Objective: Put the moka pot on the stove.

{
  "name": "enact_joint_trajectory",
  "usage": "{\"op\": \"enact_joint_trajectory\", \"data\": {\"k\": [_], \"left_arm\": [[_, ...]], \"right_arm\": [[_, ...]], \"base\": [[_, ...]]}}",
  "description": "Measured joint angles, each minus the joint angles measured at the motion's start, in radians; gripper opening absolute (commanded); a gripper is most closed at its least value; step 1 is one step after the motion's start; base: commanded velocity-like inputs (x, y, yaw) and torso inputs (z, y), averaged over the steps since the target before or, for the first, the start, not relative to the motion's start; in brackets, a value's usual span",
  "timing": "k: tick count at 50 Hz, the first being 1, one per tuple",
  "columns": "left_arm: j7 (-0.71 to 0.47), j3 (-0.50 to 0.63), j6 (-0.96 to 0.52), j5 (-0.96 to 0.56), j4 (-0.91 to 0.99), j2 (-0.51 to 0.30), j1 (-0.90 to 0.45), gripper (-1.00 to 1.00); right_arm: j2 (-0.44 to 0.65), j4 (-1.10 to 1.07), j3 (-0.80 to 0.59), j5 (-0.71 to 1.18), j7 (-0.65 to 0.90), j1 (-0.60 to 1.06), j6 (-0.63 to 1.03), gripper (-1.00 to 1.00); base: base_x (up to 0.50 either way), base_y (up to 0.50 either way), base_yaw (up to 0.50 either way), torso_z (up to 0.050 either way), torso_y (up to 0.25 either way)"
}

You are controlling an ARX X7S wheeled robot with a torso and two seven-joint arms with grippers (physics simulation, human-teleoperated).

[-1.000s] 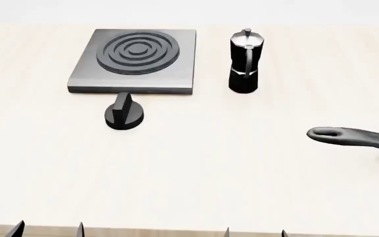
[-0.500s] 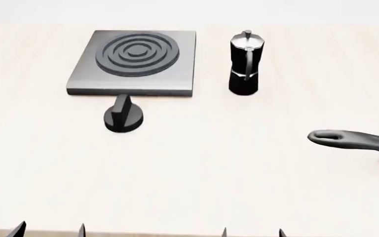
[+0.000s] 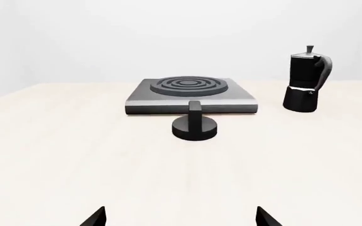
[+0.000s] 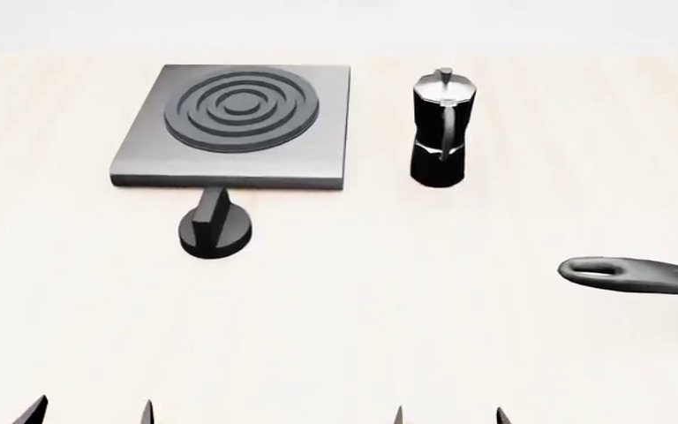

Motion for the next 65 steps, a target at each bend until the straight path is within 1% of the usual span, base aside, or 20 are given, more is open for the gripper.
{"op": "enact_joint_trajectory", "data": {"k": [26,65], "left_arm": [[-0.027,0.029,0.003,-0.024,-0.001,-0.024,-0.003,1.00],[-0.057,0.062,0.009,-0.051,-0.003,-0.051,-0.008,1.00]], "right_arm": [[0.020,-0.010,-0.018,0.021,0.025,0.002,-0.009,1.00],[0.040,-0.001,-0.044,0.049,0.047,0.011,-0.023,1.00]], "base": [[0.15,0.00,0.00,0.000,0.000],[0.21,0.00,0.00,0.000,0.000]]}}
